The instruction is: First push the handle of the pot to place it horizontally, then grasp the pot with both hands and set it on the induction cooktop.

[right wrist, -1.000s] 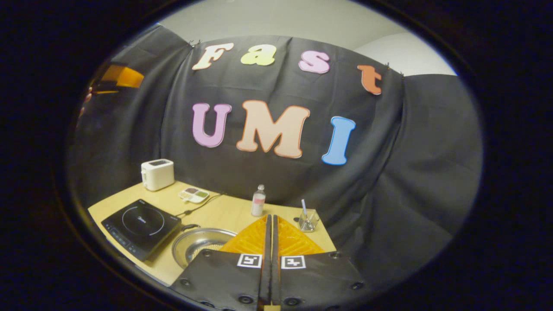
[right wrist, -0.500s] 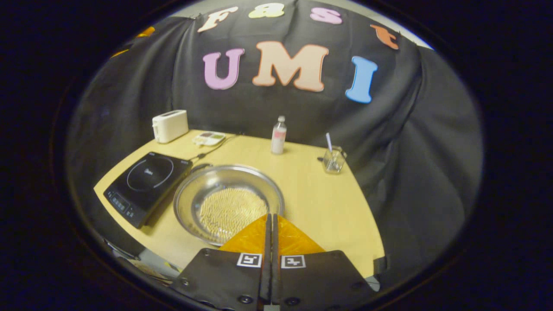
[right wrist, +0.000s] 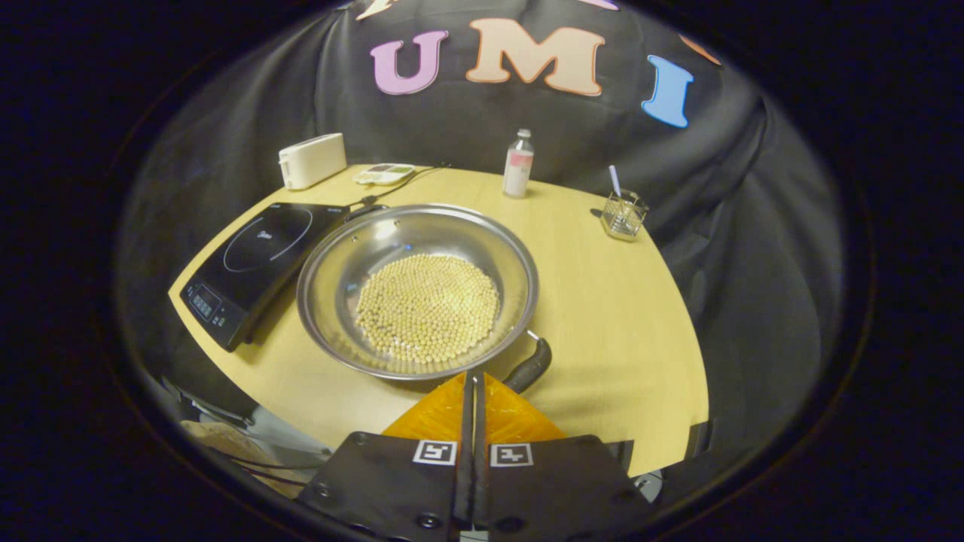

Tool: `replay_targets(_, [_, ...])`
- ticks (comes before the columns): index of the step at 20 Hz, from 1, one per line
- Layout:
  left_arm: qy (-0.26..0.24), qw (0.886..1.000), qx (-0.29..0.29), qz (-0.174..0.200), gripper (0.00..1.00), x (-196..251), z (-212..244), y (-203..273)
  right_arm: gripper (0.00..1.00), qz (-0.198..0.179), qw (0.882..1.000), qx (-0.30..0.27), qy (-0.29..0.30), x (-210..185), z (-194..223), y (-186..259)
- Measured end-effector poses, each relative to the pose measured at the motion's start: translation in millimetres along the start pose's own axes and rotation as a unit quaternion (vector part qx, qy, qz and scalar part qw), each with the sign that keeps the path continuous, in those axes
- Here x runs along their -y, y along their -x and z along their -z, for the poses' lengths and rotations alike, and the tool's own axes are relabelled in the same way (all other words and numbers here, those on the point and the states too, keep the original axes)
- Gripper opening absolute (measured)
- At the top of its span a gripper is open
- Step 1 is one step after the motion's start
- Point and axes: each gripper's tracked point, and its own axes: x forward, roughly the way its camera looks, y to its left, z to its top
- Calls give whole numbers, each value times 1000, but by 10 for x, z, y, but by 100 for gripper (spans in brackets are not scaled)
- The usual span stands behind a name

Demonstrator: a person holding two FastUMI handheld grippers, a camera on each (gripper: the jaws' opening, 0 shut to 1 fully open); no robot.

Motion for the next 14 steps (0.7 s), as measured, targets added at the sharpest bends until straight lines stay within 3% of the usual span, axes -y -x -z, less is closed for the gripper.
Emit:
replay_targets(8, [-4,1000,-10,-25,99,-151,79,28,3,-13,999,-48,12,-44,159,-248])
replay_targets(14, [-3,999,-17,-43,99,-254,125,24,3,-10,999,-50,13,-28,117,-321])
